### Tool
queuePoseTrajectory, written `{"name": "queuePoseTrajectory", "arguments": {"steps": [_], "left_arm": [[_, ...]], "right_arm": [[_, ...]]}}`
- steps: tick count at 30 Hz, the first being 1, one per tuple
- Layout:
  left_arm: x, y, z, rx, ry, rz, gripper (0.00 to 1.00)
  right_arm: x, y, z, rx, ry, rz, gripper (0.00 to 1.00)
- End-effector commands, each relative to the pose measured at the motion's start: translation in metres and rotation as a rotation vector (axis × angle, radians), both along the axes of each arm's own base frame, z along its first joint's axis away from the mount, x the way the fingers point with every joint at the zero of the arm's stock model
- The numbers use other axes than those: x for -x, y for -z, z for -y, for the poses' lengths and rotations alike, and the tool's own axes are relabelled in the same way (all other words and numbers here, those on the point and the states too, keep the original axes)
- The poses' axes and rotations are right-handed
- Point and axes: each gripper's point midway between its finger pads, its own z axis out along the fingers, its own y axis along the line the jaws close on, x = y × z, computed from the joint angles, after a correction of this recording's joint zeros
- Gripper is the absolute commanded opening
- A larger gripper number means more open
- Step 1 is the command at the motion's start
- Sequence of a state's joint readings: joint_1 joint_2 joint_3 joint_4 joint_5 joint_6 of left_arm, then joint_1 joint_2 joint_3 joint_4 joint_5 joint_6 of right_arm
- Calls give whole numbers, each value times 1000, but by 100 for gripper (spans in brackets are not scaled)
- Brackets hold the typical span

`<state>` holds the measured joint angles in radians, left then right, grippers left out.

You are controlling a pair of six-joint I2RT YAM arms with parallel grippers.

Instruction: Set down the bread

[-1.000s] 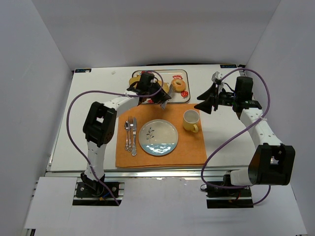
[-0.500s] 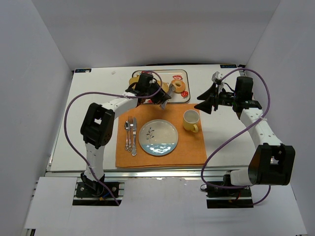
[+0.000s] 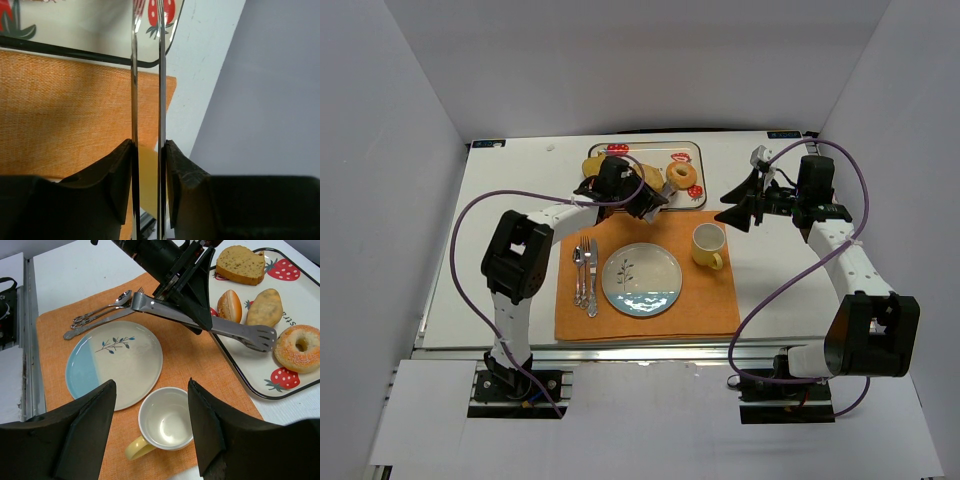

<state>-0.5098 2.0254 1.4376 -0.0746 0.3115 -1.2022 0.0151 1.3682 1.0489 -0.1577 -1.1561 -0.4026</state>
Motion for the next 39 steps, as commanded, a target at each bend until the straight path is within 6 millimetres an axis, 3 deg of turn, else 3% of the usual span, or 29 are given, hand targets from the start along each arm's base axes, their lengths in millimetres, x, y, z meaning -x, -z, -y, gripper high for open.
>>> {"name": "queuePoseTrajectory", "arguments": {"steps": [1, 5, 39], "left_arm": [[-3, -59, 8, 136, -14, 86, 42], [-4, -61, 12, 166, -20, 80, 49], [-8, -33, 16, 185, -118, -64, 53]], "right_arm": [[6, -7, 0, -12, -22, 28, 64], [6, -5, -1, -12, -23, 26, 64], [8, -3, -1, -14, -29, 24, 65]]}}
